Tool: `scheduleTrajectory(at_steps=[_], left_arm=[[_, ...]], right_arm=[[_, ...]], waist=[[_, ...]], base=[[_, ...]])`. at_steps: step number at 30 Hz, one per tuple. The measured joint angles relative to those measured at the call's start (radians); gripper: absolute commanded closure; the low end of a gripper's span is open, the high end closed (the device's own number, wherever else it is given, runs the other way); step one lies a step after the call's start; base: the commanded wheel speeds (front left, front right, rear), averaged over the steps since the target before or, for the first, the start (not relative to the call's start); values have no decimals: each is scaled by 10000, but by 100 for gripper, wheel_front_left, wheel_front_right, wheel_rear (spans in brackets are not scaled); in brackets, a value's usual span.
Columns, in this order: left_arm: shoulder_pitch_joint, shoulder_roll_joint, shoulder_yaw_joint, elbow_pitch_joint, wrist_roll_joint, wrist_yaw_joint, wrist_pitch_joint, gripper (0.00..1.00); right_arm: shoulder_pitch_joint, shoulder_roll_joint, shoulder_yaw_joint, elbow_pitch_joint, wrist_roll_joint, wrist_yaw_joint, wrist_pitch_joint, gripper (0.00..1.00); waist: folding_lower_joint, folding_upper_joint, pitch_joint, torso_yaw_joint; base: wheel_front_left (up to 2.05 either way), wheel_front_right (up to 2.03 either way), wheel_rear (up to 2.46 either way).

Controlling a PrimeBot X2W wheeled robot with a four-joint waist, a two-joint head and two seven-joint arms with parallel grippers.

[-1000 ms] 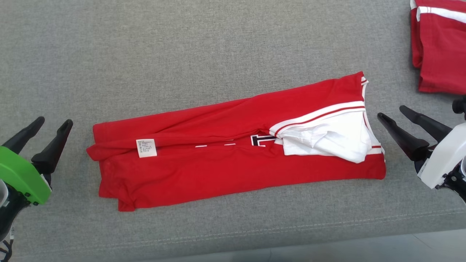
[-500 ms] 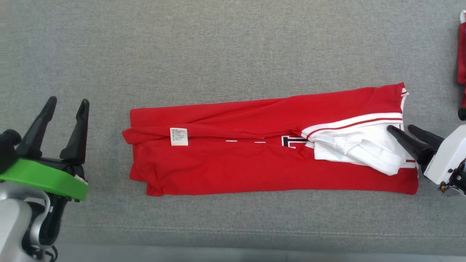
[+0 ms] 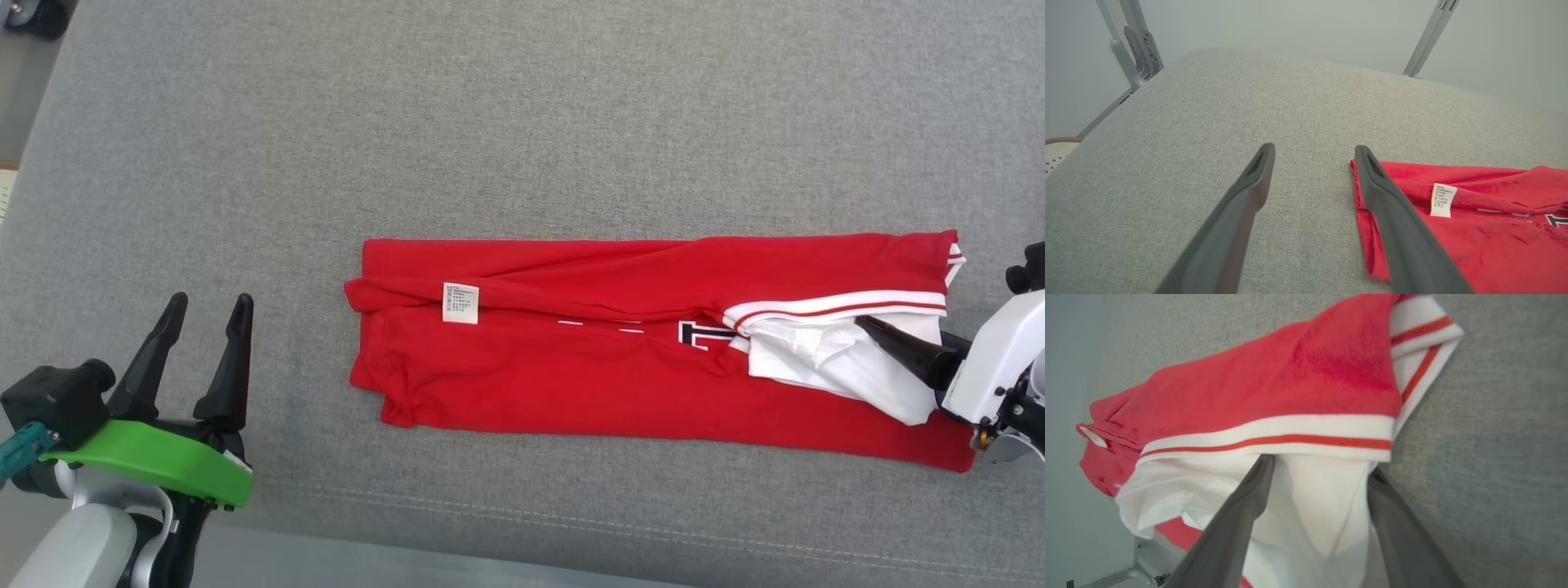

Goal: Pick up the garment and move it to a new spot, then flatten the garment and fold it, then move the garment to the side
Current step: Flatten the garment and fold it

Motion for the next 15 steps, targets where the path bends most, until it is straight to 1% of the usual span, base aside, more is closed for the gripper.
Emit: scheduleTrajectory(at_steps=[1,2,3,7,10,15], left_arm=[[64,-48,-6,2,0,0,0,0],[113,-79,-10,6,2,0,0,0],[157,-113,-4,6,2,0,-2,0],[349,-188,132,-23,4,4,-56,0],[539,-186,305,-56,4,17,-77,0],[718,-224,575,-196,4,50,-86,0]], right_arm=[[-10,81,0,50,79,8,25,64],[-22,155,13,92,98,50,56,96],[-54,209,36,113,111,94,128,100],[-119,405,52,247,253,224,336,100],[-205,466,-178,441,531,222,332,100],[-219,77,-725,867,886,209,272,100]], waist=[[0,0,-47,47],[0,0,-93,93],[0,0,-140,139],[0,0,-306,291],[0,0,-388,331],[0,0,-462,265]], base=[[0,0,0],[0,0,0],[0,0,0],[0,0,0],[0,0,0],[0,0,0]])
